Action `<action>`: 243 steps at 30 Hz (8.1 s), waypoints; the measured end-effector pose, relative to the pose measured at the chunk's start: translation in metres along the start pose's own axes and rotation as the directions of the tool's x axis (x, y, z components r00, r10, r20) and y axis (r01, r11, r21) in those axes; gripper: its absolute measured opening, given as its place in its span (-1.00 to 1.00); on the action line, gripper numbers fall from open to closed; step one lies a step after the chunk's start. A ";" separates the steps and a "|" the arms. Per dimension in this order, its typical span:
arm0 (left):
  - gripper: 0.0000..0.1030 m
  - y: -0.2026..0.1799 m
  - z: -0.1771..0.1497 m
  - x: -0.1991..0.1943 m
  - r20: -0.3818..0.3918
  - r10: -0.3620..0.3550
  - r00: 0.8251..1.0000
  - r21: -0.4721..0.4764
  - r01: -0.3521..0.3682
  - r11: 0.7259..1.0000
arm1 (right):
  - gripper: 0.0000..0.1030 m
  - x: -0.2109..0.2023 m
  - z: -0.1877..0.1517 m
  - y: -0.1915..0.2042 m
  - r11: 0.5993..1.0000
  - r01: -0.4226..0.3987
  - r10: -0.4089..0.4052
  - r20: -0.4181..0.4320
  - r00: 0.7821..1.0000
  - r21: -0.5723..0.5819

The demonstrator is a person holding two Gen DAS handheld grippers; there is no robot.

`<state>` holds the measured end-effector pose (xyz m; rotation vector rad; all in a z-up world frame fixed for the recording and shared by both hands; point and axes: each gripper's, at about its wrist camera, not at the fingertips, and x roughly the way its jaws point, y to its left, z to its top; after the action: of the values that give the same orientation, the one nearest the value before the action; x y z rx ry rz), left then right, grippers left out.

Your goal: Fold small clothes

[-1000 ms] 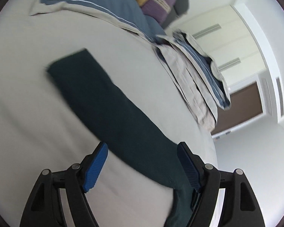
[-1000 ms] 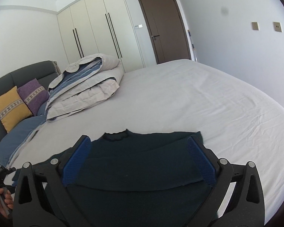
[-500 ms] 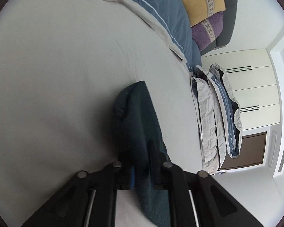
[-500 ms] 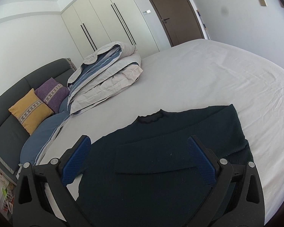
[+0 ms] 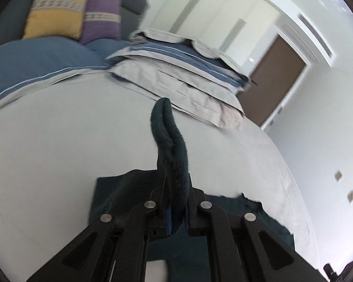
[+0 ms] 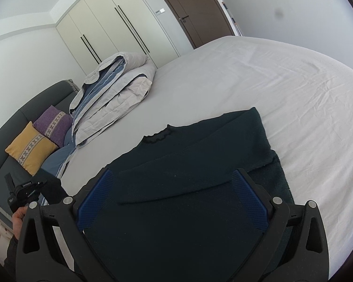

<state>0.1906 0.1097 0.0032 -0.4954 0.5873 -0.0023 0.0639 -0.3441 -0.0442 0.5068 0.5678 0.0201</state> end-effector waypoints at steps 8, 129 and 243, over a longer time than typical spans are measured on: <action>-0.68 -0.172 -0.114 0.083 -0.245 -0.052 0.968 0.302 0.127 0.945 | 0.99 -0.012 -0.008 -0.053 0.997 0.042 -0.041 -0.006 0.999 0.070; -0.45 -0.002 -0.108 0.103 -0.247 0.286 0.926 0.516 -0.124 0.848 | -0.64 0.207 -0.012 0.001 0.967 0.093 -0.182 -0.390 0.903 -0.237; -0.92 0.052 -0.105 -0.124 -0.238 -0.636 0.734 -0.427 0.509 0.747 | -0.88 -0.099 0.012 -0.075 0.861 -0.396 0.446 -0.097 0.890 0.319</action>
<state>0.0240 0.1261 -0.0299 -1.0202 0.7879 -0.6278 -0.0224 -0.4312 -0.0199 0.9206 0.6183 0.4091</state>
